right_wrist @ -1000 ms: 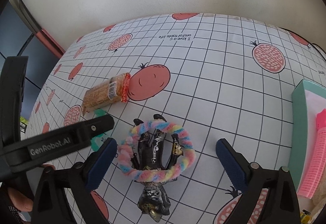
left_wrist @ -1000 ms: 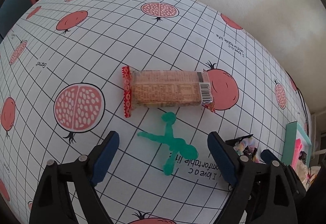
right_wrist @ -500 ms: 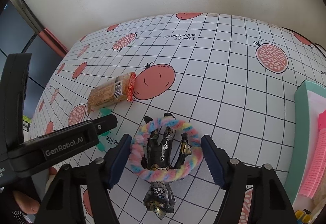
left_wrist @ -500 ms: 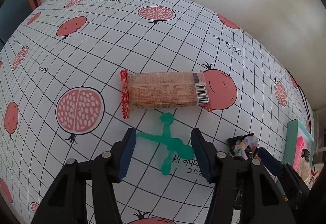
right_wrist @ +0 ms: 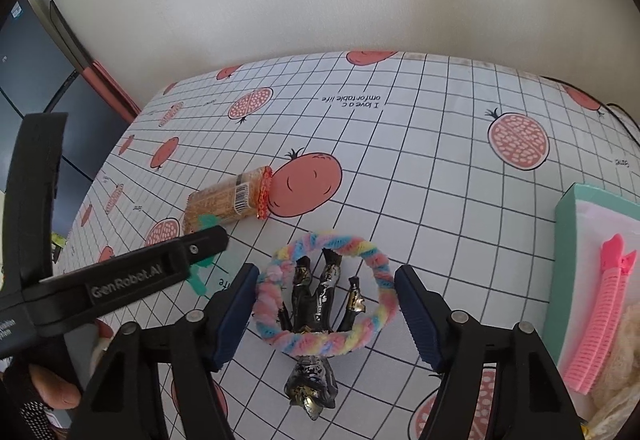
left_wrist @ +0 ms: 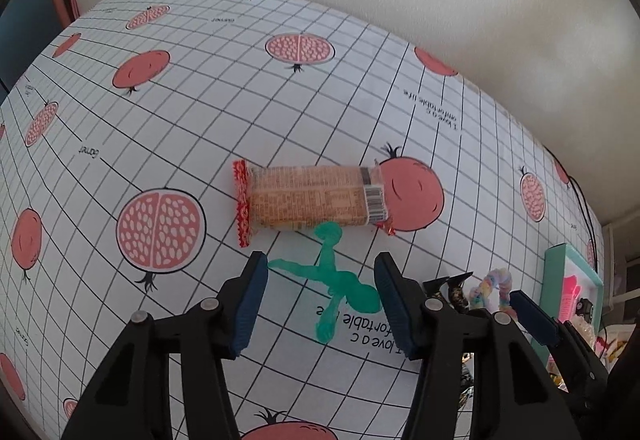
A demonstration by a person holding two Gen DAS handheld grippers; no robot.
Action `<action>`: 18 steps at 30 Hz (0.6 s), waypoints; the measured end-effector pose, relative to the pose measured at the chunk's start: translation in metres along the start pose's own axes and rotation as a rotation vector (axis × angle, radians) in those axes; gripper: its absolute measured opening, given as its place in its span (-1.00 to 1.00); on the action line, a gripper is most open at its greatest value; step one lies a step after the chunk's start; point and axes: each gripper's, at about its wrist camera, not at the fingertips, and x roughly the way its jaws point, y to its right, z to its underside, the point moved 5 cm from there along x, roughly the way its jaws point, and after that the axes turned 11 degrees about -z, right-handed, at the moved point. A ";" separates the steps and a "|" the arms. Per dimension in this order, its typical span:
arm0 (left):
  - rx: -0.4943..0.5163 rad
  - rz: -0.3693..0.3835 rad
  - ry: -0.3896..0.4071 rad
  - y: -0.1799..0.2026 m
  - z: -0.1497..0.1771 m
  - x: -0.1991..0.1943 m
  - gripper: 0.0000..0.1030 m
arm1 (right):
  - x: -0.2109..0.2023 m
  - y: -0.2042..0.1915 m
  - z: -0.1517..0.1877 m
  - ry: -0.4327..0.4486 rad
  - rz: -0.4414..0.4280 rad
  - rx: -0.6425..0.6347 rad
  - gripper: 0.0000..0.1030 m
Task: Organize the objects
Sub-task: 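Grasp the rainbow ring with the right tool while the left tool grasps the green piece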
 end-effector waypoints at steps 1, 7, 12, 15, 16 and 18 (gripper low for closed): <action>-0.002 0.001 0.006 -0.001 0.002 -0.005 0.10 | -0.001 0.001 -0.001 0.002 0.003 -0.001 0.41; -0.010 0.013 0.044 0.005 -0.005 -0.019 0.10 | -0.018 0.008 -0.006 0.037 0.011 0.008 0.41; 0.007 0.043 0.085 0.029 -0.006 -0.037 0.10 | -0.050 0.029 -0.010 0.085 0.036 0.025 0.40; 0.028 0.066 0.110 0.049 -0.002 -0.051 0.10 | -0.074 0.048 -0.009 0.111 0.071 0.043 0.40; 0.036 0.074 0.117 0.057 -0.001 -0.055 0.10 | -0.083 0.055 -0.008 0.119 0.081 0.050 0.40; 0.061 0.089 0.132 0.074 0.004 -0.064 0.10 | -0.102 0.072 -0.006 0.141 0.098 0.075 0.40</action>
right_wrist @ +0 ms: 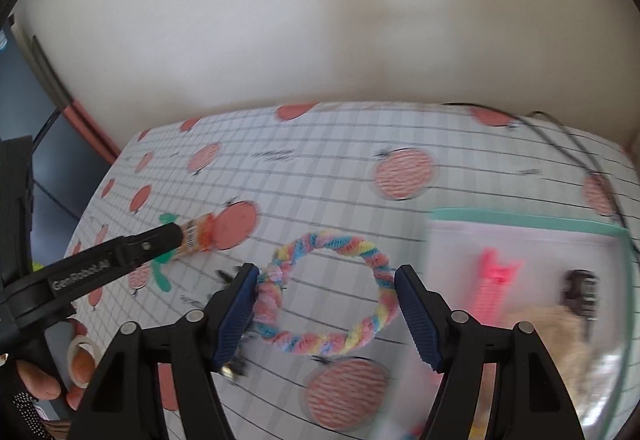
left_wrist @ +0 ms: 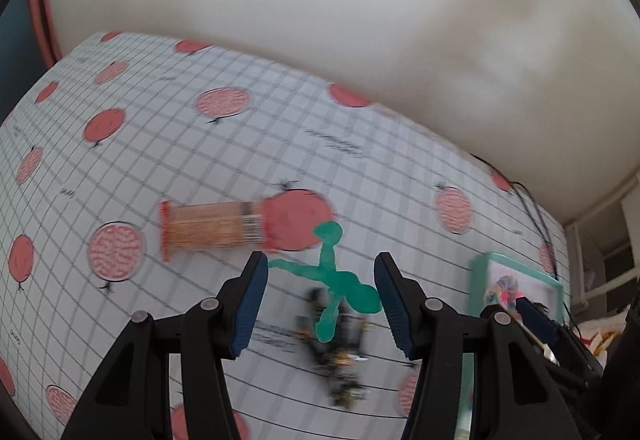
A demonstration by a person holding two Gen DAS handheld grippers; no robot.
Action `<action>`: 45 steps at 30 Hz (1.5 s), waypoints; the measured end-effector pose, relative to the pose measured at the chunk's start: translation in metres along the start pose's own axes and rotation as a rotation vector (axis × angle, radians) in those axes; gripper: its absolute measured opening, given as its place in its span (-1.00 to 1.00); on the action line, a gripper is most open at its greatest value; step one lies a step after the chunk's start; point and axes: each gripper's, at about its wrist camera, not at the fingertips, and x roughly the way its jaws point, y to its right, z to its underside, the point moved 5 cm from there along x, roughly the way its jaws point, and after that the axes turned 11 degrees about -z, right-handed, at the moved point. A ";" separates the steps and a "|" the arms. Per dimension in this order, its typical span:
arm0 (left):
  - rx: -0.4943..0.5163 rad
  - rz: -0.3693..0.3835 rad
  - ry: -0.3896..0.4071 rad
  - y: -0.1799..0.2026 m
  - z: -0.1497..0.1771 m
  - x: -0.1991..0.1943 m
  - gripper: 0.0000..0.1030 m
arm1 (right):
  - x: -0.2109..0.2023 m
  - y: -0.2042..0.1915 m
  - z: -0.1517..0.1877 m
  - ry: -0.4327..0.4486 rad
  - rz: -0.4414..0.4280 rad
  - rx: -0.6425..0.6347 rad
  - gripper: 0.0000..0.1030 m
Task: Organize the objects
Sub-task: 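Grasp the rainbow ring with the right tool while the left tool grasps the green piece, then carry the ring with the right tool into the tray while the left tool drops the green piece there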
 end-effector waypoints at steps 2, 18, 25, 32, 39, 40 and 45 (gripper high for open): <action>0.029 0.016 0.013 0.020 0.004 -0.007 0.10 | -0.018 0.020 -0.002 0.024 0.017 0.029 0.40; 0.310 0.205 -0.012 0.170 0.073 -0.036 0.10 | -0.127 0.130 0.010 0.150 0.137 0.169 0.40; 0.361 0.210 -0.018 0.192 0.092 -0.035 0.10 | -0.123 0.149 0.017 0.140 0.169 0.199 0.41; 0.381 0.209 -0.045 0.200 0.107 -0.020 0.11 | -0.096 0.162 0.032 0.080 0.191 0.225 0.41; 0.365 0.213 -0.073 0.199 0.107 -0.012 0.12 | -0.090 0.166 0.034 0.079 0.199 0.239 0.42; 0.367 0.211 -0.073 0.199 0.107 -0.012 0.12 | -0.091 0.167 0.034 0.083 0.198 0.241 0.45; 0.370 0.227 -0.081 0.200 0.107 -0.013 0.14 | -0.095 0.164 0.032 0.090 0.191 0.242 0.50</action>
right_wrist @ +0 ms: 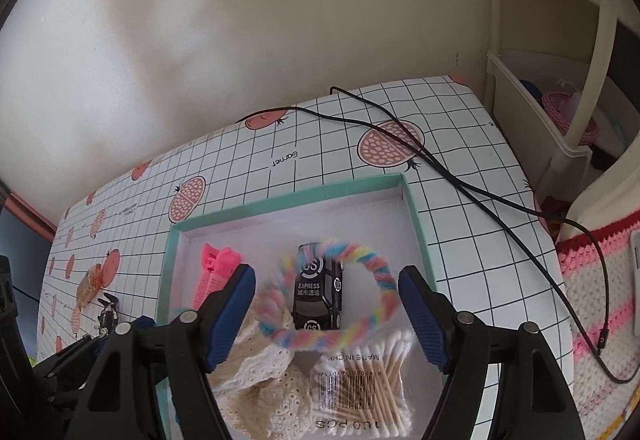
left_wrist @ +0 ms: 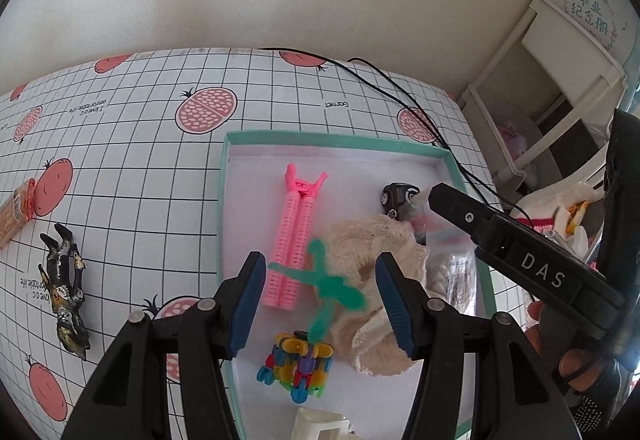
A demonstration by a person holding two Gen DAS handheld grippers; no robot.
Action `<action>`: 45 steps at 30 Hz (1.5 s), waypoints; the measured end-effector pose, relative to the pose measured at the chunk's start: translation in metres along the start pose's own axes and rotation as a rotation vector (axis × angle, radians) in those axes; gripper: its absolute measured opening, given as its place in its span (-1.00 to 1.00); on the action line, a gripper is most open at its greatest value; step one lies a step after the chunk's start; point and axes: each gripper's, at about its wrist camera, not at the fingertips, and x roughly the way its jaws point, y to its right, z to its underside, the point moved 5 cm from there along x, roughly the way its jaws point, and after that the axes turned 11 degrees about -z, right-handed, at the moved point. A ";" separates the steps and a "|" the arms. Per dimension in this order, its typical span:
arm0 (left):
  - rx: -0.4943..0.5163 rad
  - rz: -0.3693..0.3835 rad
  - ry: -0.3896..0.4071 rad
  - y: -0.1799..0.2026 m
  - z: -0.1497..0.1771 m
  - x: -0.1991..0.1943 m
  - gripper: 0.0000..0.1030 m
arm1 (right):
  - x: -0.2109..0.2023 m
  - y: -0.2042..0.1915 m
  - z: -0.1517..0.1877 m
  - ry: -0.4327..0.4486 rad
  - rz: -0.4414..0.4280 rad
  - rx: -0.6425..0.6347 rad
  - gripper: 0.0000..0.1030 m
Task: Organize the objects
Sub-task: 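Carry the ring with the right tool into the tray while the left tool drops the green piece there, then withdraw both tools from the tray toward the wafer bar and robot figure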
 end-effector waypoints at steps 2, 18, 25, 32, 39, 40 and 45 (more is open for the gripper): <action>0.004 0.000 0.004 0.001 -0.001 -0.002 0.14 | -0.002 -0.001 -0.002 0.002 -0.003 -0.001 0.50; -0.078 -0.118 0.049 -0.042 -0.011 -0.006 0.14 | 0.002 -0.014 -0.001 -0.002 0.002 -0.041 0.52; -0.147 -0.177 0.086 -0.071 -0.015 -0.010 0.67 | 0.003 -0.024 0.000 0.014 0.005 -0.079 0.97; -0.178 -0.253 0.138 -0.086 -0.019 -0.016 1.00 | 0.002 -0.022 -0.002 0.030 0.004 -0.058 1.00; -0.201 -0.243 0.159 -0.090 -0.024 -0.019 1.00 | 0.002 -0.023 -0.002 0.033 0.002 -0.063 1.00; -0.202 -0.239 0.158 -0.091 -0.025 -0.019 1.00 | 0.001 -0.024 -0.002 0.036 0.006 -0.064 1.00; -0.205 -0.217 0.165 -0.104 -0.029 -0.028 1.00 | -0.008 -0.037 -0.011 0.065 0.003 -0.074 1.00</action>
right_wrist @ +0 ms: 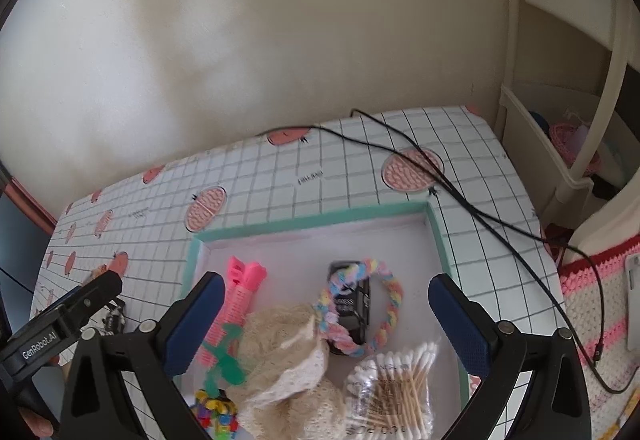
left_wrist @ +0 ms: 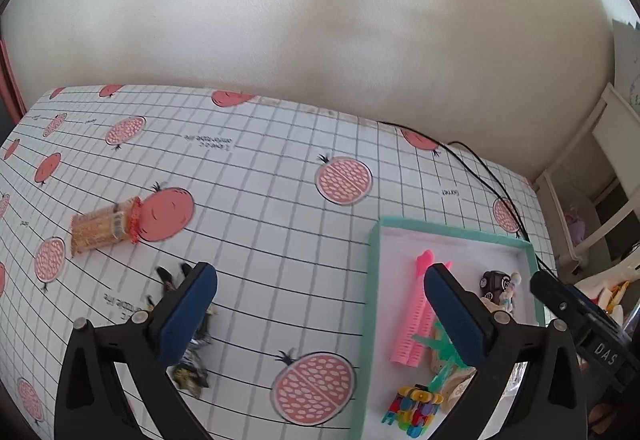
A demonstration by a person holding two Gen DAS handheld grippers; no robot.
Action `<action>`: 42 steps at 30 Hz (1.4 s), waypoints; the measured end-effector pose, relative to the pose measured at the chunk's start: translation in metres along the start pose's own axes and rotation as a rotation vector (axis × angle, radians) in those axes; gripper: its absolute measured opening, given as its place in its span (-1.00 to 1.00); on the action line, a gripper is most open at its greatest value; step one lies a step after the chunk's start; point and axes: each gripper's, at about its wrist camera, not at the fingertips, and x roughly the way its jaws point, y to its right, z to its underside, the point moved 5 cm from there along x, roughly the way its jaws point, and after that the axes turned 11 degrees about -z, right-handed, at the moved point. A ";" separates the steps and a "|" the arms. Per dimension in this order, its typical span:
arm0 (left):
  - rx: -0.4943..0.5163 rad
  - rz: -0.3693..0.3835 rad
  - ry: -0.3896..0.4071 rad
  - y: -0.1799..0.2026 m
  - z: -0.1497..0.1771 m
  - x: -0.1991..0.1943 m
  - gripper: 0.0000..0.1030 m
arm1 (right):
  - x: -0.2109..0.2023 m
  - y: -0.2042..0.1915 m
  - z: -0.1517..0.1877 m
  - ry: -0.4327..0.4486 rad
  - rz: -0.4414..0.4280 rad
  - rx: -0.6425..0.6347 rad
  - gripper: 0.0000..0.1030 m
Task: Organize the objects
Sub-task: 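Withdraw both tools from the tray toward the wafer bar and robot figure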
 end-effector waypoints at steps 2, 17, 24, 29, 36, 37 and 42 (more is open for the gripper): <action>-0.009 0.003 0.004 -0.013 -0.006 -0.003 1.00 | -0.003 -0.012 -0.005 0.012 -0.011 -0.011 1.00; -0.099 -0.120 0.027 -0.167 -0.039 -0.009 1.00 | 0.039 -0.171 0.004 -0.070 -0.174 -0.159 1.00; -0.050 -0.184 0.036 -0.214 -0.040 0.009 1.00 | 0.086 -0.225 0.050 -0.204 -0.170 -0.256 1.00; 0.016 -0.188 -0.002 -0.228 -0.033 0.037 1.00 | 0.113 -0.233 0.078 -0.278 -0.157 -0.271 1.00; 0.133 -0.183 -0.013 -0.212 -0.023 0.071 1.00 | 0.133 -0.231 0.099 -0.338 -0.144 -0.272 1.00; 0.152 -0.187 -0.019 -0.210 -0.022 0.076 1.00 | 0.133 -0.231 0.100 -0.339 -0.141 -0.273 1.00; 0.219 -0.178 -0.032 -0.198 -0.018 0.087 1.00 | 0.138 -0.233 0.104 -0.353 -0.138 -0.284 1.00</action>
